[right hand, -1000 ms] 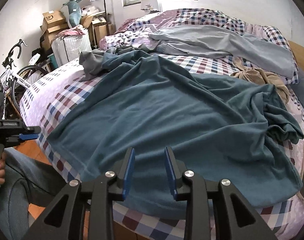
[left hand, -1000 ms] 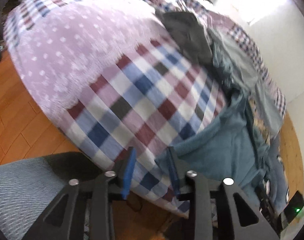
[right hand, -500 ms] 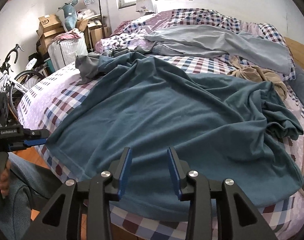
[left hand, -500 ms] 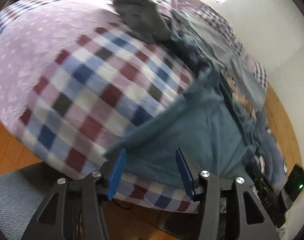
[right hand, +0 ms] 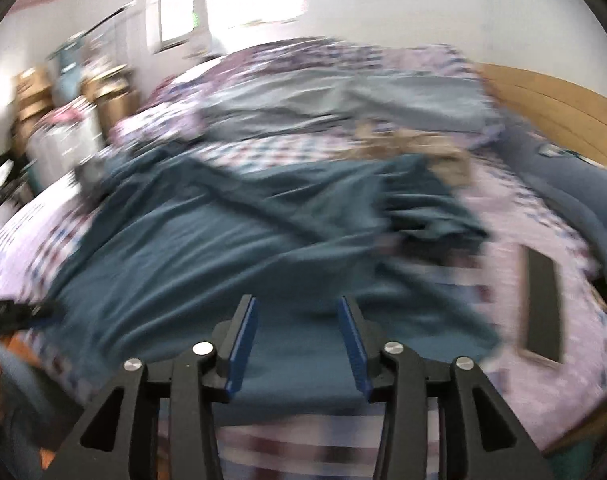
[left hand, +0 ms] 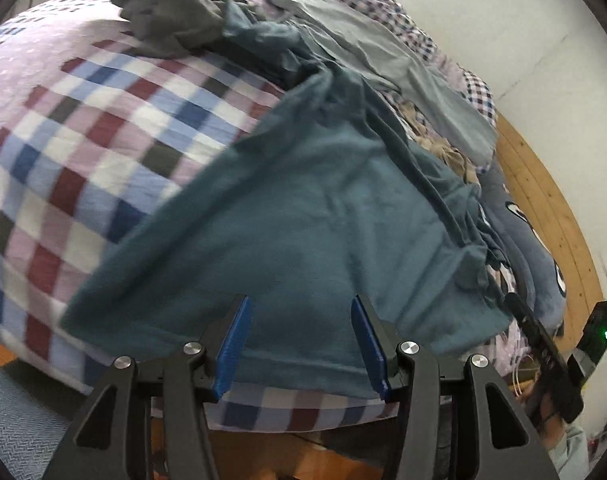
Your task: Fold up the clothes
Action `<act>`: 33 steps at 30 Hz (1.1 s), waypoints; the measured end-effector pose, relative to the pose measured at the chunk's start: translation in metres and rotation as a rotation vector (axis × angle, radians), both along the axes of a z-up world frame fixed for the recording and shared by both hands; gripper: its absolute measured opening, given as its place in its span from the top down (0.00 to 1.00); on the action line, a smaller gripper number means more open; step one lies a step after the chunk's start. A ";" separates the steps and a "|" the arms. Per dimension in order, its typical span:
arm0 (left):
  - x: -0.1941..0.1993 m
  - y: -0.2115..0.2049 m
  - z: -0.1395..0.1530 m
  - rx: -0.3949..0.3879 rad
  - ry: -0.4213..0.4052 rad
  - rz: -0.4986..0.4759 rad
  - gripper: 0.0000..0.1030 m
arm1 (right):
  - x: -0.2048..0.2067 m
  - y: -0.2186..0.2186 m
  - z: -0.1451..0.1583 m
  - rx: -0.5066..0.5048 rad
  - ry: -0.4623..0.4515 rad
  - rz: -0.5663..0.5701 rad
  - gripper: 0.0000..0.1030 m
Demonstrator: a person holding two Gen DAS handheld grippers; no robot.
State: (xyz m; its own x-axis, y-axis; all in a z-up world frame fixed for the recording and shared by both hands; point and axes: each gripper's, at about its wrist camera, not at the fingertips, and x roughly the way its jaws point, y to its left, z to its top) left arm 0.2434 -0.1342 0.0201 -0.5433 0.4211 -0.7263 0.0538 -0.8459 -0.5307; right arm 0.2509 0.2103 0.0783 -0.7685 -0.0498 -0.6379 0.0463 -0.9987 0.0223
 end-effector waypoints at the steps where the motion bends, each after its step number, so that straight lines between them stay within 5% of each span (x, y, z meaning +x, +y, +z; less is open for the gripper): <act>1: -0.001 0.004 0.000 0.004 0.000 -0.007 0.46 | 0.000 0.015 0.002 -0.006 0.000 -0.049 0.53; 8: -0.011 0.031 0.001 0.019 -0.003 -0.053 0.46 | 0.008 0.104 0.008 -0.080 -0.050 -0.255 0.53; 19: -0.016 0.054 -0.001 0.018 -0.016 -0.071 0.46 | 0.012 0.139 -0.013 -0.161 -0.209 -0.099 0.53; 27: -0.017 0.058 -0.002 0.004 -0.014 -0.077 0.46 | -0.013 0.115 -0.033 0.046 -0.271 0.061 0.53; 33: -0.018 0.058 -0.004 -0.007 -0.013 -0.083 0.46 | -0.033 0.102 -0.029 0.045 -0.264 0.185 0.53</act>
